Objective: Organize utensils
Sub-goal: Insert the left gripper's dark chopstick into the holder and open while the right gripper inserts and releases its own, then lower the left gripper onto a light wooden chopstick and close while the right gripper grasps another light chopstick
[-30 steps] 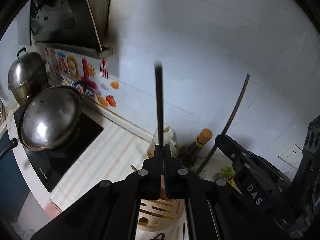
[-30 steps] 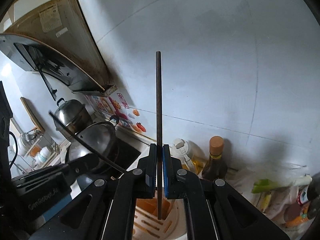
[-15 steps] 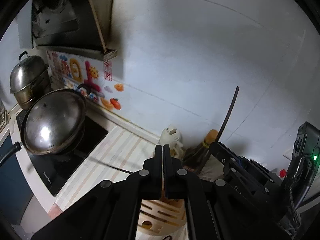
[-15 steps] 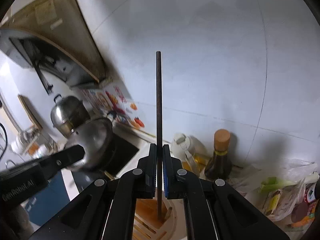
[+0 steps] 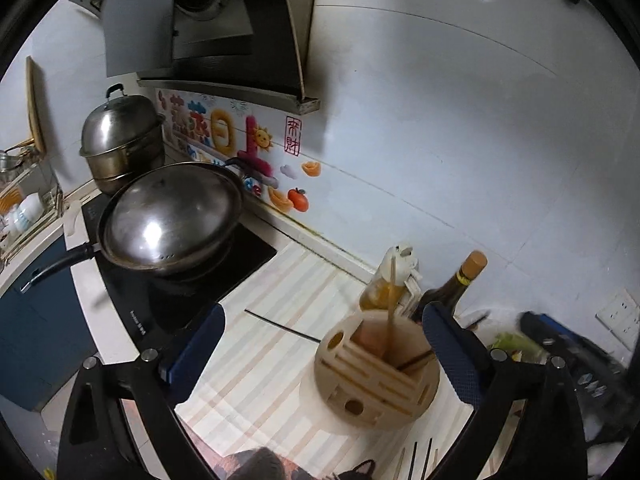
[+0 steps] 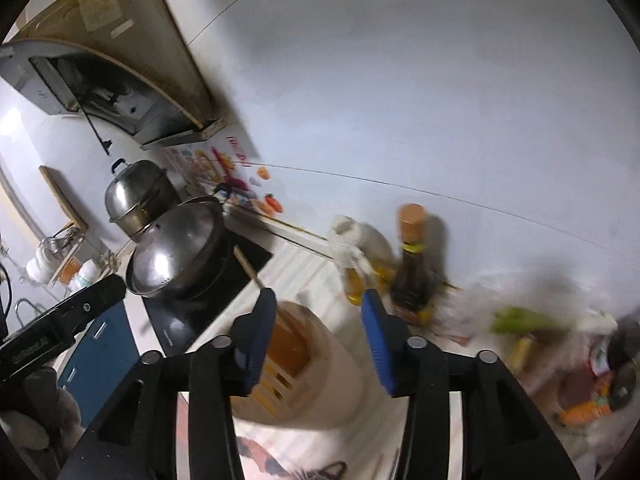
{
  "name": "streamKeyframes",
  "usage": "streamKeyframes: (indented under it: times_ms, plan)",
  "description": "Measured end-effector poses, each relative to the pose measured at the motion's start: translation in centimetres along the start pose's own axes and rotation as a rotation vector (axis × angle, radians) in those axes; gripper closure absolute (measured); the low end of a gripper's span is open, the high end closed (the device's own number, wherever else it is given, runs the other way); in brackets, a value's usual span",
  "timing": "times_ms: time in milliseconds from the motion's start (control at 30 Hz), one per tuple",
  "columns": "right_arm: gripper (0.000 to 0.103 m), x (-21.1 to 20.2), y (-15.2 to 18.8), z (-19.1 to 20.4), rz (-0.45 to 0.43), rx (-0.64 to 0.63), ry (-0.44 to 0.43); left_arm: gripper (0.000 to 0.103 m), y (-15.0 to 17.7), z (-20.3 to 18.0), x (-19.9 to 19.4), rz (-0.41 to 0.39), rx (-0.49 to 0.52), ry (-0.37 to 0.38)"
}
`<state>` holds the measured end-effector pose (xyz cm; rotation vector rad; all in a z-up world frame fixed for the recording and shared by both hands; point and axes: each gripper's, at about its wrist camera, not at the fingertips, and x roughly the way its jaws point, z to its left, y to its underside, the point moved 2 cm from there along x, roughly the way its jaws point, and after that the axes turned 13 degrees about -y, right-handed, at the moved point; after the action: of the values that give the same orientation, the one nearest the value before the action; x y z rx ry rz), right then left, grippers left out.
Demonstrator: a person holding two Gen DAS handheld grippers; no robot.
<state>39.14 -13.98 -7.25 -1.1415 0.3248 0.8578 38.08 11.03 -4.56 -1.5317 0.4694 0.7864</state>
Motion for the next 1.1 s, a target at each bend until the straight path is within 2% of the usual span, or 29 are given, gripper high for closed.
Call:
streamKeyframes:
  times_ms: [67,233,367,467,500,533,633,700,833,867,933,1000,1033,1100]
  plan:
    - [0.04,-1.9,1.8,-1.2,0.008,0.034,0.028,0.0,1.8,-0.1,-0.4,-0.002,0.013,-0.032]
    - [0.021,-5.0,7.2,-5.0,0.015,0.123,0.106,0.0,7.1,-1.5,0.4,0.065,0.068,-0.018]
    - [0.019,-5.0,12.6,-8.6,0.082,0.2,0.17,0.0,13.0,-3.7,2.3,0.181,0.15,-0.021]
    - [0.019,-3.9,17.4,-12.0,0.181,0.292,0.187,0.0,18.1,-6.0,4.4,0.286,0.211,-0.033]
    - [0.028,-3.2,19.4,-13.2,0.228,0.325,0.186,0.001,19.8,-6.8,5.2,0.323,0.229,-0.027]
    - [0.046,-2.6,20.6,-13.8,0.265,0.338,0.188,0.001,21.2,-7.4,5.7,0.348,0.243,-0.02]
    - [0.072,-0.8,24.3,-15.6,0.361,0.385,0.168,0.004,25.8,-10.3,8.0,0.435,0.325,-0.007]
    - [0.075,-0.1,25.9,-16.3,0.394,0.39,0.175,0.024,27.7,-11.7,9.2,0.474,0.367,0.006]
    - [0.075,1.1,27.5,-17.1,0.43,0.399,0.17,0.045,30.8,-14.1,11.7,0.547,0.443,0.018]
    - [0.075,1.3,27.7,-17.3,0.435,0.403,0.165,0.05,31.2,-14.4,12.0,0.554,0.455,0.017]
    - [0.075,2.0,27.8,-17.6,0.446,0.405,0.161,0.053,31.8,-15.1,12.4,0.553,0.473,0.033]
    - [0.075,2.6,27.7,-17.3,0.461,0.405,0.157,0.069,32.0,-15.7,12.5,0.547,0.492,0.032]
    - [0.075,3.1,27.6,-17.0,0.473,0.401,0.156,0.073,32.0,-15.9,12.5,0.534,0.495,0.035]
    - [0.075,3.8,27.6,-16.8,0.493,0.399,0.149,0.094,31.8,-16.0,12.5,0.526,0.485,0.035]
